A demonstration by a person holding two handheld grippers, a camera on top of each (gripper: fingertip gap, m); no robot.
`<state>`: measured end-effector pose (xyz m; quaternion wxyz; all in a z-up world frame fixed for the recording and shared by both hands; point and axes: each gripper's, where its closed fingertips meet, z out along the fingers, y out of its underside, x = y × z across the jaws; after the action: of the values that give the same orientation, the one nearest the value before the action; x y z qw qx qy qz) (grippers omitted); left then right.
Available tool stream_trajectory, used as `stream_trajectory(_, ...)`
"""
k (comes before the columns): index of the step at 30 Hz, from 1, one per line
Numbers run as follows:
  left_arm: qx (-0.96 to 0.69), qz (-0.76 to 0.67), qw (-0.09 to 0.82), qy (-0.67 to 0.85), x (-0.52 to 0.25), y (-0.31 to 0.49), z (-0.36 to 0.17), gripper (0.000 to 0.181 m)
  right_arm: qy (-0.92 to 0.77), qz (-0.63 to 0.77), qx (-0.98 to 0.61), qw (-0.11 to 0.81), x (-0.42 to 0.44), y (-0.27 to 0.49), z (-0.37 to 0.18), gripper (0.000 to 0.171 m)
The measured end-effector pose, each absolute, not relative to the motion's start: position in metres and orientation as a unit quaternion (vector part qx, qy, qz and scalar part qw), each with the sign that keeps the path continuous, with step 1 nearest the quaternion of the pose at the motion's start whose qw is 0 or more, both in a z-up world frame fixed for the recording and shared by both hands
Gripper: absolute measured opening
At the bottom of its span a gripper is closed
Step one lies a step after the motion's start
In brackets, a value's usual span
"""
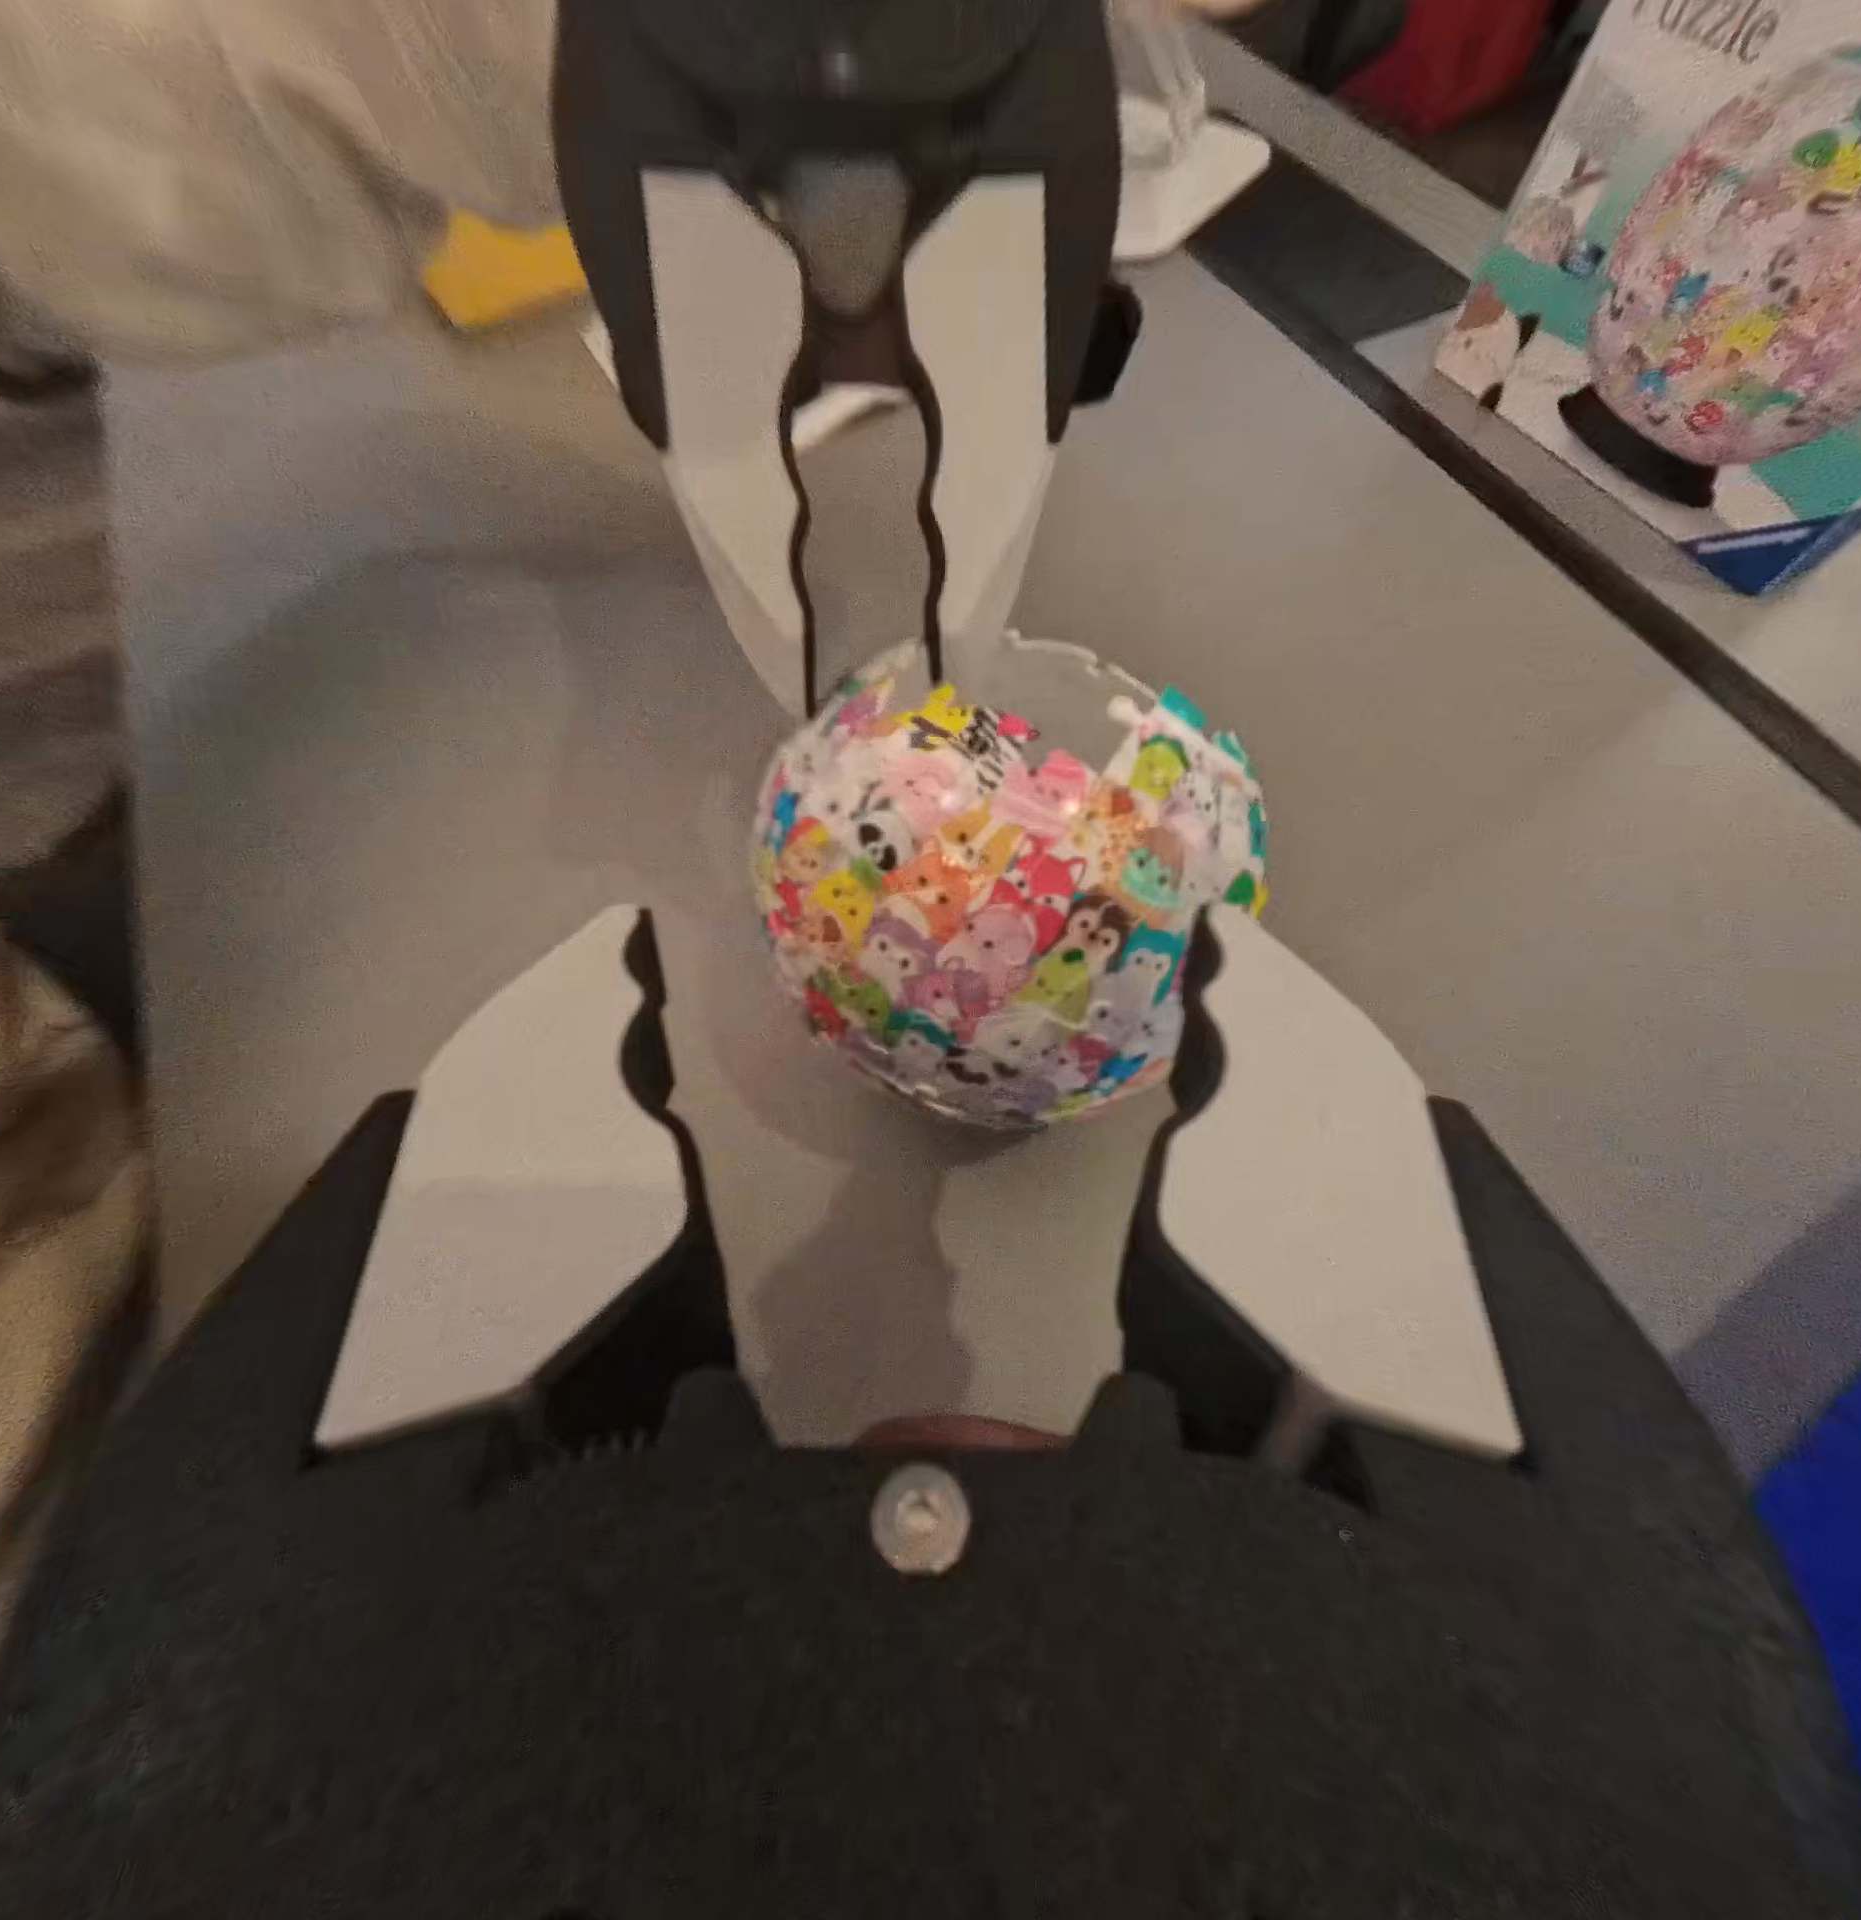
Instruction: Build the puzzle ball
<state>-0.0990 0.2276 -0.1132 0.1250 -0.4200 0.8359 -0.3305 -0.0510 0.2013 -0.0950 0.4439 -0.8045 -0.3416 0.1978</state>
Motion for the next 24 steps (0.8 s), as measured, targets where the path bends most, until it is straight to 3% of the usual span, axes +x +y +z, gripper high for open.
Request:
stream_trajectory(2,-0.416,-0.329,0.12,0.839,-0.102,0.223,-0.115,0.021,-0.366,0.119,-0.809,0.444,-0.056,0.218,-0.119,0.119)
stream_trajectory(5,-0.416,-0.329,0.135,0.837,-0.101,0.219,-0.115,0.015,-0.364,0.121,-0.812,0.44,-0.073,0.233,-0.136,0.14)
stream_trajectory(6,-0.418,-0.329,0.142,0.835,-0.1,0.218,-0.113,0.014,-0.361,0.117,-0.814,0.439,-0.075,0.237,-0.139,0.14)
stream_trajectory(8,-0.423,-0.322,0.164,0.831,-0.097,0.216,-0.112,0.014,-0.351,0.08,-0.828,0.43,-0.07,0.246,-0.144,0.122)
stream_trajectory(14,-0.422,-0.3,0.239,0.822,-0.099,0.209,-0.115,0.009,-0.356,0.033,-0.828,0.433,-0.075,0.247,-0.151,0.122)
stream_trajectory(24,-0.442,-0.394,0.267,0.76,-0.107,0.21,-0.102,0.002,-0.345,0.146,-0.817,0.439,-0.091,0.241,-0.148,0.121)
